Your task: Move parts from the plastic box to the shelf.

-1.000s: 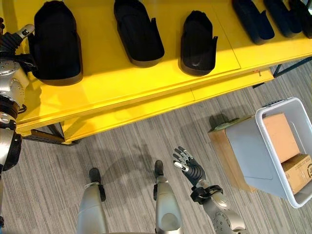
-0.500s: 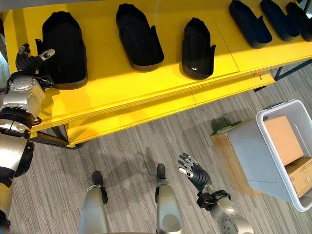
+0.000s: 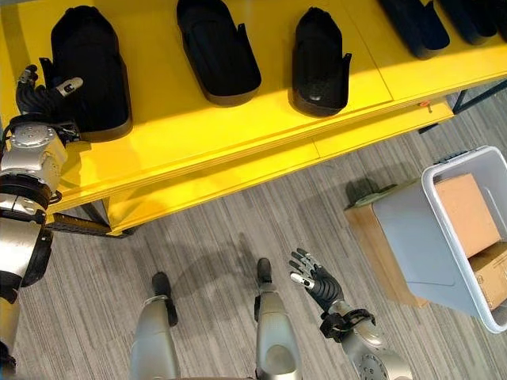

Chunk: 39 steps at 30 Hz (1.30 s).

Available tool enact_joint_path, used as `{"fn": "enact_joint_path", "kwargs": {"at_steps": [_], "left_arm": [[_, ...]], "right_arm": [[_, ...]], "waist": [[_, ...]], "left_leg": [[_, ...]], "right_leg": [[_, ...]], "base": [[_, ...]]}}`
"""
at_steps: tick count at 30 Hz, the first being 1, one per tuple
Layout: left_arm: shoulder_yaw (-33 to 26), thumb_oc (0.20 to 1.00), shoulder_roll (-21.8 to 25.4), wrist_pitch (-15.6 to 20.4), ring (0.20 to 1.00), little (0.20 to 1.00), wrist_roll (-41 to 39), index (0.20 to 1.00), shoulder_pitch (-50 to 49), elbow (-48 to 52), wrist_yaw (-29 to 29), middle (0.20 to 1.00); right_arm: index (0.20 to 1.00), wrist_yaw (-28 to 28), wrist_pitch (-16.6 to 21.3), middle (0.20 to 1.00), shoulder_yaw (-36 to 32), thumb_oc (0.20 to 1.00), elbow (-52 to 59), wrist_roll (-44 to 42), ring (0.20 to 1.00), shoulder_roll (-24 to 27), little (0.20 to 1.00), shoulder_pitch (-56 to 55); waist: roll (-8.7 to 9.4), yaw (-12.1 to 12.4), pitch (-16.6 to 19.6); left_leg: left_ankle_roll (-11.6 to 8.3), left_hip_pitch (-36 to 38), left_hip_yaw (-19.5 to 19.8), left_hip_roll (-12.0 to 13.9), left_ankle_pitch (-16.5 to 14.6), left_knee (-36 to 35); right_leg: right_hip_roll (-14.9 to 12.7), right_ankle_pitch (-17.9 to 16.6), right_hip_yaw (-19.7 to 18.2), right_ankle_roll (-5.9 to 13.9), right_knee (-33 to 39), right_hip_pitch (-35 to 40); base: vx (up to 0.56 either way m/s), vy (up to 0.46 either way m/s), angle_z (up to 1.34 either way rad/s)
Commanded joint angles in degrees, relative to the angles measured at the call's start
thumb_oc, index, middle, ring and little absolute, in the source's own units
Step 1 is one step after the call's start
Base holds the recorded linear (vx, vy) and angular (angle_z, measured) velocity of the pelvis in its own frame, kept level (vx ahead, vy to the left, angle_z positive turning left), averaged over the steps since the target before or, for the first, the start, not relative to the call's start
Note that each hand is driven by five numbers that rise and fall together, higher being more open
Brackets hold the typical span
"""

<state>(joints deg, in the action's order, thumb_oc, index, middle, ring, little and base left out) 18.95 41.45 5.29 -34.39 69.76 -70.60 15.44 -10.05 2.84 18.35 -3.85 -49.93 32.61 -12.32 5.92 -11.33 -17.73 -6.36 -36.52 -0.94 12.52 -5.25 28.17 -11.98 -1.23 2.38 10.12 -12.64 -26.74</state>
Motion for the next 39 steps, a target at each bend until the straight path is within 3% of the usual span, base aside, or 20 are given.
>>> {"fn": "enact_joint_path", "kwargs": {"at_steps": [1, 15, 39], "left_arm": [[-0.83, 1.0, 1.63, -1.58, 1.0, 1.0, 0.84, 1.0, 0.5, -1.36, -2.24, 1.0], [1.01, 1.0, 2.05, -3.61, 1.0, 1.0, 1.07, 1.0, 1.3, -3.35, -7.31, 1.0], [1.46, 1.0, 1.54, -3.27, 1.0, 1.0, 0.28, 1.0, 1.91, -2.89, -7.27, 1.0]], "right_arm": [[1.0, -1.05, 1.08, 1.0, -3.33, 1.0, 1.87, -0.52, 1.0, 3.56, 1.0, -0.55], [1.0, -1.81, -0.4, 1.0, -3.8, 1.0, 1.48, -0.01, 1.0, 4.24, 1.0, -0.71], [1.0, -2.31, -0.77, 1.0, -4.46, 1.0, 0.99, -1.21, 1.0, 4.49, 1.0, -1.78]], "waist": [[0.63, 0.89, -0.26], [0.1, 1.61, -1.35], [-0.31, 1.58, -1.23]], "left_leg": [[-1.48, -0.73, 1.43, 2.0, -2.16, 2.53], [-1.35, 0.47, 1.31, 1.49, -2.05, 2.37], [-1.29, 1.09, 1.07, 1.35, -2.32, 3.05]], "right_leg": [[-1.2, 3.43, -0.26, -0.77, -4.75, 2.19], [-1.67, 3.67, -0.37, -0.81, -5.04, 3.37], [-1.76, 4.32, -0.9, -1.01, -6.61, 3.36]], "base": [[0.0, 0.0, 0.0], [0.0, 0.0, 0.0], [0.0, 0.0, 0.0]]}}
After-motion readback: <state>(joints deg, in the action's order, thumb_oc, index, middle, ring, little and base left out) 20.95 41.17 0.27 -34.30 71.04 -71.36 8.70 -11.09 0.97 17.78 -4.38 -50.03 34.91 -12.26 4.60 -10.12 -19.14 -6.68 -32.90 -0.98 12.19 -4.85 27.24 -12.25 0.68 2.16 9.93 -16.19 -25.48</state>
